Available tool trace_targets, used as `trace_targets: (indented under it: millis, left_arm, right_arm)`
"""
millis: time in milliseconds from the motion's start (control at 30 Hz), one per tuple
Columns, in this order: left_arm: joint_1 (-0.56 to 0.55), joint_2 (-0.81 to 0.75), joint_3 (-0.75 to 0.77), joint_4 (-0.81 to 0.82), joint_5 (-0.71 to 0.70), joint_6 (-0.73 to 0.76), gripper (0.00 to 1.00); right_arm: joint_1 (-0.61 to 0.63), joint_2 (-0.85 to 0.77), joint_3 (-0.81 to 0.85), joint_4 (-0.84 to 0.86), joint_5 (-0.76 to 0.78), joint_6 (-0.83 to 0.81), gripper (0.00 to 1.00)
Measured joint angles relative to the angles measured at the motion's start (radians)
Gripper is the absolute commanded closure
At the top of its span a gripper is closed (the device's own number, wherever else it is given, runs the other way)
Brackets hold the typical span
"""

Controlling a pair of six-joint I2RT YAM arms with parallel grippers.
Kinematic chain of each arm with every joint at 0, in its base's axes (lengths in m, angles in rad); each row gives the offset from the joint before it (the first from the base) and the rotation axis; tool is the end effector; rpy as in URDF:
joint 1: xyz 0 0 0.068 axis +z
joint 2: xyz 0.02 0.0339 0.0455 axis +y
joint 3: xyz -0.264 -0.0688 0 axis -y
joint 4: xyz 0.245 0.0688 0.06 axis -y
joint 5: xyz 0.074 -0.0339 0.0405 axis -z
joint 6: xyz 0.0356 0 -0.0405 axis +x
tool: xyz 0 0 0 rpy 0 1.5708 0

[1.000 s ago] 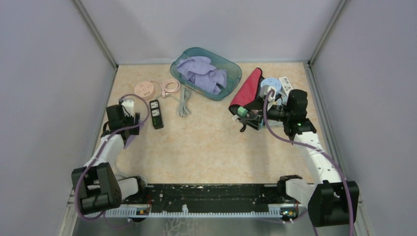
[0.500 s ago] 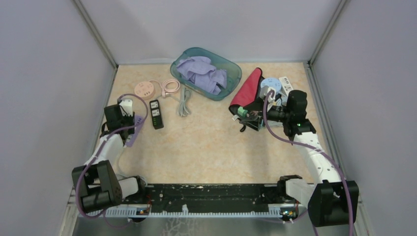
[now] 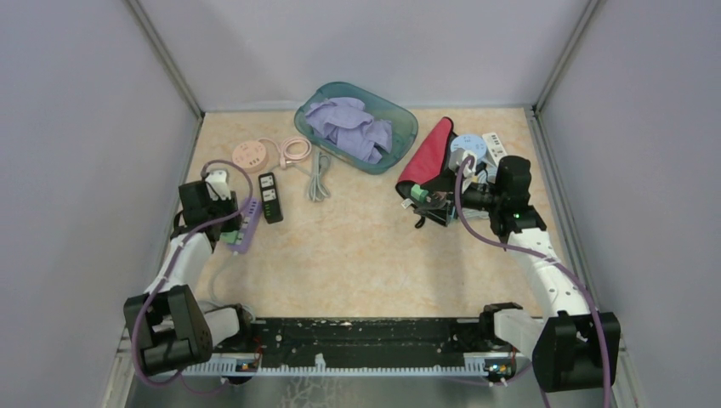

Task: Pull the plug off the socket
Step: Pick up the socket from the corner of the board.

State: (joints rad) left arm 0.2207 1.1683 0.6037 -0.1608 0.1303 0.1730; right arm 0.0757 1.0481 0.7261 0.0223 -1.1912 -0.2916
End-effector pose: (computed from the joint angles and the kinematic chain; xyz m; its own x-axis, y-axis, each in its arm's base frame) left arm 0.2327 0.0475 0.2035 -0.6587 0.0271 -0.7519 -0.0089 0.9990 0.0439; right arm 0.2198 0.0498 0.2959 -0.0195 -0.1083 -0.9939 -0.9590 0.2832 -0.0120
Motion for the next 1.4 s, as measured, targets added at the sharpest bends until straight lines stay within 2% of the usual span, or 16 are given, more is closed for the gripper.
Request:
trace_targets:
  millis: [400,733,1000,1200,1400]
  left_arm:
    - [0.0,-0.036,0.05,-0.127,0.023,-0.315,1.0]
    - [0.0,-0.367,-0.069,-0.147,0.113,-0.5,1.0]
    - [-0.012,-0.492,-0.14,-0.139,0.281,-0.595,1.0]
    - [-0.082,-0.583,-0.184,-0.111,0.377,-0.655,1.0]
    - [-0.224,-0.658,-0.251,-0.04,0.397,-0.711,1.0]
  right_arm:
    - [0.0,0.011,0.0,-0.001,0.002,-0.004,0.33]
    - [0.0,0.025,0.0,-0.01,0.005,-0.029,0.32]
    - [0.0,0.028,0.0,-0.027,0.004,-0.062,0.31]
    - [0.0,0.042,0.0,-0.055,0.005,-0.098,0.31]
    - [0.0,0.046,0.0,-0.074,0.004,-0.12,0.3]
